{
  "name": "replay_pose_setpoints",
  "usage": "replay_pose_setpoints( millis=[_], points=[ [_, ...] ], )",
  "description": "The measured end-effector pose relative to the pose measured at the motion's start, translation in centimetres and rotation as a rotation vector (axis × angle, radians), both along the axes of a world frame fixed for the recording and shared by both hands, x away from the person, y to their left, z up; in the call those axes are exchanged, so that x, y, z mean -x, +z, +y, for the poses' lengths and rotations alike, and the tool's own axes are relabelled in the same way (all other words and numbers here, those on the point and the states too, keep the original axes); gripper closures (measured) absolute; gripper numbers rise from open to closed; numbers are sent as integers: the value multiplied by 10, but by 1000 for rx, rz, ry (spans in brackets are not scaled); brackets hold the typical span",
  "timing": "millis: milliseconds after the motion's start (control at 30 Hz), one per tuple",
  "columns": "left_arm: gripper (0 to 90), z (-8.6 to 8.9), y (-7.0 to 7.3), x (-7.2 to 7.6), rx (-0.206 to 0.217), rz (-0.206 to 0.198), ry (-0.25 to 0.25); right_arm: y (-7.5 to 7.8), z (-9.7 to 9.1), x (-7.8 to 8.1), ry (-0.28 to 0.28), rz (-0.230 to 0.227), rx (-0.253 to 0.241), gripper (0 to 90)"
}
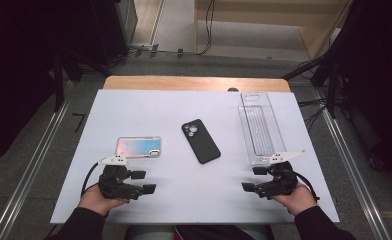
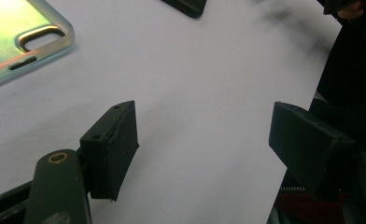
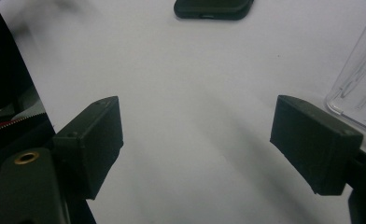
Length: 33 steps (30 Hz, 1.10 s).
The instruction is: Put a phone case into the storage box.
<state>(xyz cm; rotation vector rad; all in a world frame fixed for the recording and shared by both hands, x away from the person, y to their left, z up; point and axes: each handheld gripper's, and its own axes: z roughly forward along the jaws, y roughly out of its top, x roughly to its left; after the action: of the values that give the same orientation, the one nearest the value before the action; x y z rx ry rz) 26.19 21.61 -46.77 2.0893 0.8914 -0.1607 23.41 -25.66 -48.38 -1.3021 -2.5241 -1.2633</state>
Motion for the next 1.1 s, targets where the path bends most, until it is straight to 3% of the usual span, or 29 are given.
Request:
replay_pose_setpoints(
  millis=[533,700,1100],
  points=[
    [242,1,0,-2,-18,17,36,-1,0,-3,-12,1,-5,154],
    [242,1,0,-2,-20,19,39,1,3,-3,-46,19,0,153],
    [242,0,0,-2,-15,28,44,15,11,-6,-16,-20,-10,154]
  ],
)
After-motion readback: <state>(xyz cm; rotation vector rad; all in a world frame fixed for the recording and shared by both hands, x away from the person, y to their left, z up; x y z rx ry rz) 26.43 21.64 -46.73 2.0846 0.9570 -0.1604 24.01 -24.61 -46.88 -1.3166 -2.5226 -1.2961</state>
